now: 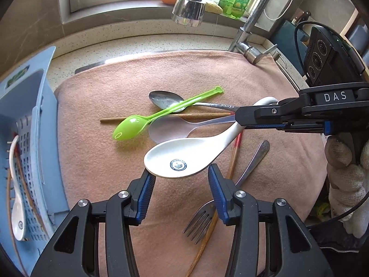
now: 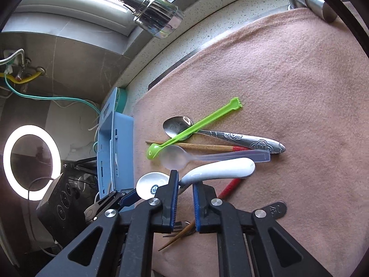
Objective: Organize utensils
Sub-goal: 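Lift the white spoon with the right gripper over the blue basket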
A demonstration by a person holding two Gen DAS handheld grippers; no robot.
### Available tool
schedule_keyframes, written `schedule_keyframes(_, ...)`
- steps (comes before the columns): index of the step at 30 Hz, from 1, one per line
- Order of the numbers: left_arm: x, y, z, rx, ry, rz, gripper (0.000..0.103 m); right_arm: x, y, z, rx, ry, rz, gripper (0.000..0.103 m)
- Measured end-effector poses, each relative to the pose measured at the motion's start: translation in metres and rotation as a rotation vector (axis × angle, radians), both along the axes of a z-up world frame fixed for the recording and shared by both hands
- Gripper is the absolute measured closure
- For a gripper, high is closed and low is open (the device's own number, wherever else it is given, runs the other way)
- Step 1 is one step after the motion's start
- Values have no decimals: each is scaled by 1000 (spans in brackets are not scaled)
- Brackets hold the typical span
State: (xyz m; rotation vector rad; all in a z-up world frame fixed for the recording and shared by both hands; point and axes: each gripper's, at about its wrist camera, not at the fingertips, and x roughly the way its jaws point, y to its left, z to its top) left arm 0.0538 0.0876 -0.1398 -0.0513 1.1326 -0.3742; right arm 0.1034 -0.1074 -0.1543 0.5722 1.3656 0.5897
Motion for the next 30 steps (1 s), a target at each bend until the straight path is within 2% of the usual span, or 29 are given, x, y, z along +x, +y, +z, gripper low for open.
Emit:
schedule_keyframes(6, -21, 12, 18, 4, -73, 69, 57, -3, 22, 23, 28, -40, 74, 93)
schedule_keyframes(14, -54, 47, 43, 11, -152, 189, 57, -4, 79, 54, 46, -122, 264, 94)
schedule_keyframes(23, -85, 94, 43, 36, -169, 326, 57, -6, 161, 70, 39, -168, 492, 94)
schedule_keyframes(30, -96, 121, 41, 57, -159, 393, 57, -2, 213, 68, 8, -186, 606, 95)
